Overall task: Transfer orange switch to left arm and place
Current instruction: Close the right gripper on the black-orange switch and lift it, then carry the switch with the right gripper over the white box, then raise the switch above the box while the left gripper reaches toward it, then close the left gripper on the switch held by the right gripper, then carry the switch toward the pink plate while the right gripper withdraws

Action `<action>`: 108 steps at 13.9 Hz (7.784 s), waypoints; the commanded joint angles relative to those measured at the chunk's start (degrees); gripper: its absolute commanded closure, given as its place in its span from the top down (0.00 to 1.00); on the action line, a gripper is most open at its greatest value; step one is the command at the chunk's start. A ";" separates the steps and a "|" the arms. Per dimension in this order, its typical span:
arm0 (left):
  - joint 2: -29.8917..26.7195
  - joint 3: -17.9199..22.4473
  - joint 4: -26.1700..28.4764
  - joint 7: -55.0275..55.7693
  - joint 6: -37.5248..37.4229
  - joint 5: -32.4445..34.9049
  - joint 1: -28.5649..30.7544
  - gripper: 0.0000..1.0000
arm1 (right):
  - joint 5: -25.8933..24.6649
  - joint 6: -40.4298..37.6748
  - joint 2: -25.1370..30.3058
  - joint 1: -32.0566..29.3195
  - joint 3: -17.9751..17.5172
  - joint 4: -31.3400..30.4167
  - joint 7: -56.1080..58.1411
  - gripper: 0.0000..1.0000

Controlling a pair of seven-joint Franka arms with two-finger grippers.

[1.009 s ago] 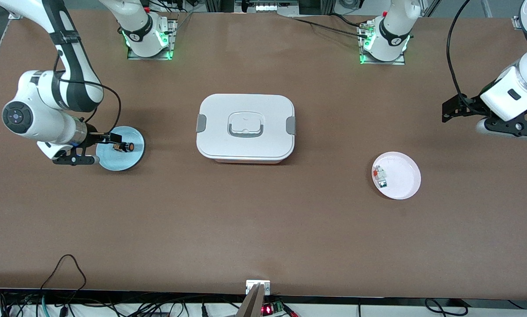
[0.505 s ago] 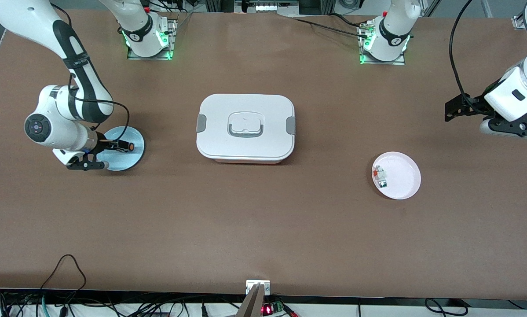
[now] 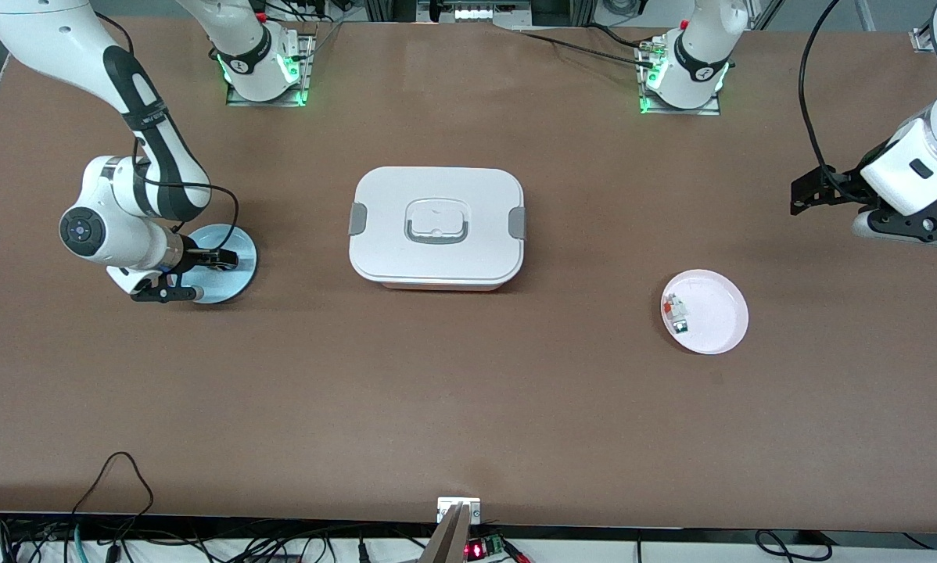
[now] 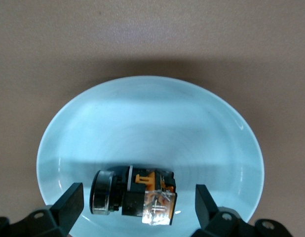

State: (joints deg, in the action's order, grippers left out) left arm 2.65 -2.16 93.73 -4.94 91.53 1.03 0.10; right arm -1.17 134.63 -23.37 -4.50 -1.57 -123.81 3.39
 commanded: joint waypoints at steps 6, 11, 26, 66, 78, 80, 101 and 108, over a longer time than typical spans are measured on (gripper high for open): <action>0.69 0.05 -1.71 -0.24 -1.27 -0.50 0.34 1.00 | -0.15 1.07 -1.07 -0.16 -0.54 -0.73 0.74 0.96; 0.78 -0.04 -1.28 0.37 -3.01 -0.50 0.34 1.00 | -0.15 0.45 -1.07 0.27 -0.54 -0.64 1.88 0.50; 3.59 -0.04 -1.80 0.37 -9.00 -0.15 0.78 1.00 | 5.21 -16.49 0.96 2.56 -4.66 20.52 28.84 0.08; 5.88 -5.04 16.64 -4.03 -1.19 -83.81 6.49 0.99 | 72.09 16.18 1.66 41.49 -11.35 37.85 58.75 0.02; 5.17 -16.29 21.84 -1.91 4.27 -92.61 6.31 0.92 | 72.10 16.63 1.66 41.94 -11.35 37.94 58.66 0.02; 5.17 -16.82 21.84 -1.82 4.27 -92.61 6.31 0.85 | 72.01 16.63 1.66 41.94 -11.35 37.94 58.66 0.02; 5.35 -16.56 20.44 -1.91 3.92 -88.16 7.63 0.17 | 71.48 14.96 2.10 40.18 -11.09 38.04 57.34 1.00; 11.31 -16.74 7.44 -4.62 3.74 -61.27 9.57 0.16 | 69.82 2.32 4.99 31.76 -9.68 32.68 56.90 1.00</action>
State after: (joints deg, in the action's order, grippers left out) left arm 10.92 -18.50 105.58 -7.53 95.44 -66.08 9.69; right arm 69.29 141.77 -20.81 31.24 -11.24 -87.88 60.52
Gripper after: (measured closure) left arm 0.599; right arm 0.000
